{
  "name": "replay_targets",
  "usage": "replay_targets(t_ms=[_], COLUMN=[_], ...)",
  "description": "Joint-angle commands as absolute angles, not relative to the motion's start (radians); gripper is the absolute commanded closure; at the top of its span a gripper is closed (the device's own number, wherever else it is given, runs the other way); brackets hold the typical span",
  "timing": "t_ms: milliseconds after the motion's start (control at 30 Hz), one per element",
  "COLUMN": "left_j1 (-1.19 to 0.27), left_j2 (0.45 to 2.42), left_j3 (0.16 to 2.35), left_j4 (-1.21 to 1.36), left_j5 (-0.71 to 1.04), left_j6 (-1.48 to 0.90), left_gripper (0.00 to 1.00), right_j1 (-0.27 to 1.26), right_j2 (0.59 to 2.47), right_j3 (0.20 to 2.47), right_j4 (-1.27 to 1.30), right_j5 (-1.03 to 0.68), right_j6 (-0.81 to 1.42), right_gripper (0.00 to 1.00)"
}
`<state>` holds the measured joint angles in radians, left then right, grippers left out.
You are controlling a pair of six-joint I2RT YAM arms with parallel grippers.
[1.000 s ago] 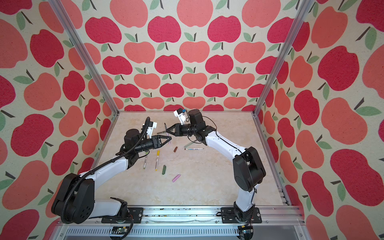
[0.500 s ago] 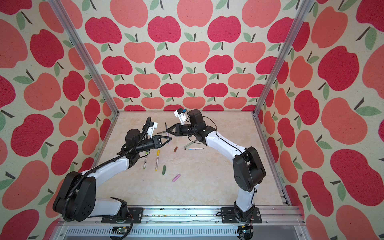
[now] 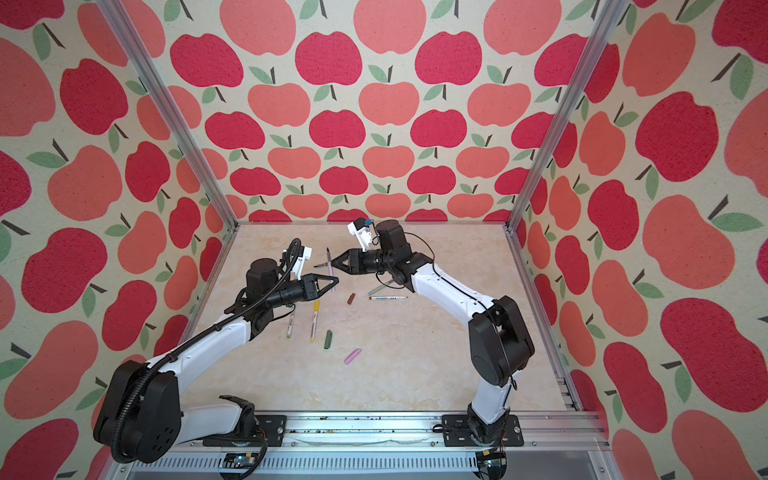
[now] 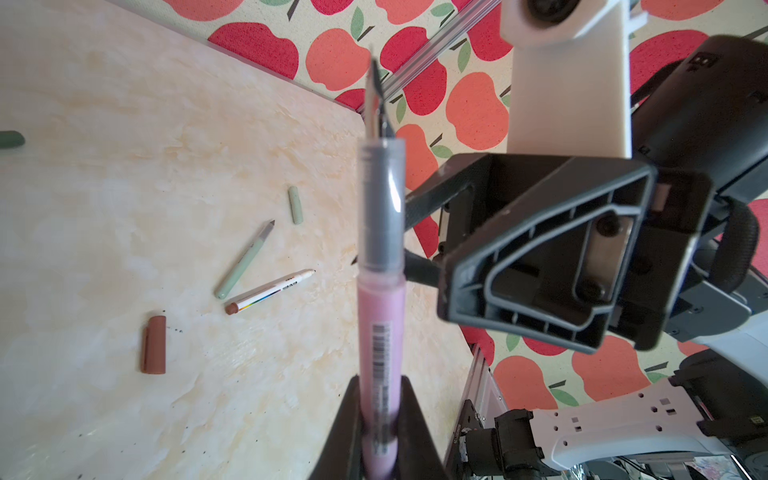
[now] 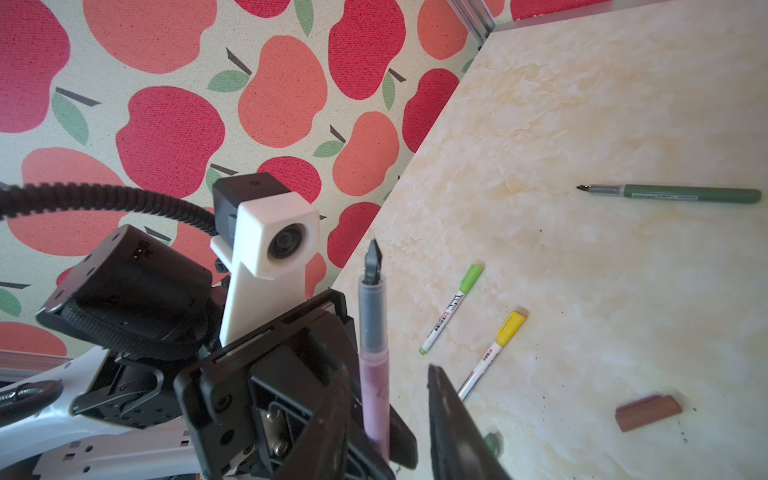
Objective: Insert the pens into the pen caps
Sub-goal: 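Close the left gripper on the pink pen barrel beside the right gripper, then open the right gripper and move it down to the pink cap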
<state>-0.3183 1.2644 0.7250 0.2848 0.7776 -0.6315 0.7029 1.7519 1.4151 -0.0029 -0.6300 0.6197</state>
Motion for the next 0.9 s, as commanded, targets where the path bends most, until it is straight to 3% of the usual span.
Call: replay_targets(t_ms=[0,233,433,600,867], left_j1=[-0.316,-0.315,-0.303,-0.287,-0.27], left_j2=[1.224,1.126,1.052,1.026,0.986], left_j3=[0.753,0.773,0.758,0.734,0.689], left_j4=[0.124,-0.193,-0.335,-0.335,-0.296], left_j5=[0.733,0.578,0.426,0.42,0.43], left_j6=[-0.539,-0.435,-0.456,-0.455,-0.457], left_gripper=[0.99,0.99,0.99,0.99,0.99], right_j1=[0.704,0.727,0.869,1.026,1.08], right_j2=[1.694,1.656,1.672,1.771,1.847], right_j3=[1.414,1.416,1.439,1.471,1.398], right_j4=[-0.092,-0.439,-0.778,-0.973,-0.897], right_j5=[-0.593,-0.366,-0.105,-0.075,-0.196], right_j6=[0.563,0.524,0.493,0.482,0.526], right_gripper=[0.59,0.51,0.46,0.4,0.31])
